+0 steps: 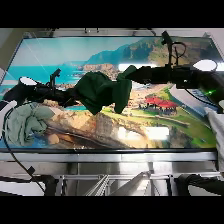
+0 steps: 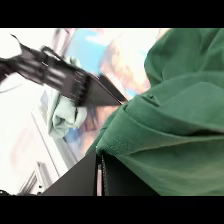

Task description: Fold the shirts.

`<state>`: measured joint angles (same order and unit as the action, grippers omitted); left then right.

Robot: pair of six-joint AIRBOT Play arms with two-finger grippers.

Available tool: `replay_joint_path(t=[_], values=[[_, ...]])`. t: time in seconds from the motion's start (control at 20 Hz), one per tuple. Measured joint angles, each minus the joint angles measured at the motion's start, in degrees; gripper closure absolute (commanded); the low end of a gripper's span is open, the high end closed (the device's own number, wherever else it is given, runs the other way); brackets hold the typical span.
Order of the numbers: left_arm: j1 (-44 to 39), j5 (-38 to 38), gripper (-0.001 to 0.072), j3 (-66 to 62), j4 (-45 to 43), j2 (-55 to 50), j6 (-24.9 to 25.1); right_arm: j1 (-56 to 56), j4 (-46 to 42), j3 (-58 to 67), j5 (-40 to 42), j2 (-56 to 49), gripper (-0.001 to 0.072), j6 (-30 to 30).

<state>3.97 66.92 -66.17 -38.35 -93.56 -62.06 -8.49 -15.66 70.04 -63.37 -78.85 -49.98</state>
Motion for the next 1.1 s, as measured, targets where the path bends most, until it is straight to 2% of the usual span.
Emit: replay_joint_path(t=[0.2,0.25,0.35,0.4,0.55,0.7,0.9,1.1], values=[[-2.16,-0.98,0.0018,-4.24,1.53,-7.08,-0.07,0.55,-0.46,0.0,-0.07,3.32,0.069,-0.9],[-3.17,-1.01,0.02,-6.08,1.75,-9.05,-0.5,0.59,-0.46,0.0,-0.31,4.11,0.069,-0.98],[-4.98,-0.76,0.0689,-9.79,1.9,-12.68,-1.44,0.79,-0.7,0.0,-0.48,5.55,0.069,-0.98],[-5.73,-0.07,0.0708,-11.63,1.9,-14.32,-1.62,0.94,-0.72,0.0,-0.44,6.27,0.069,-0.98],[-7.3,3.04,0.0707,-16.74,1.88,-17.79,-3.43,2.14,-0.98,0.0,-0.46,8.63,0.069,-1.01],[-7.23,9.07,0.0706,-21.59,1.95,-16.61,-4.5,6.47,-2.47,0.02,-0.81,12.46,0.069,-1.46],[-4.85,17.84,0.0704,-29.4,2.34,-5.14,-6.58,19.08,-4.96,0.2,-2.14,21.31,0.0691,-2.34],[-0.35,20.55,0.0687,-38.29,2.47,12.26,-8.55,35.85,-5.77,1.57,-2.82,32.81,0.0691,-1.64]])
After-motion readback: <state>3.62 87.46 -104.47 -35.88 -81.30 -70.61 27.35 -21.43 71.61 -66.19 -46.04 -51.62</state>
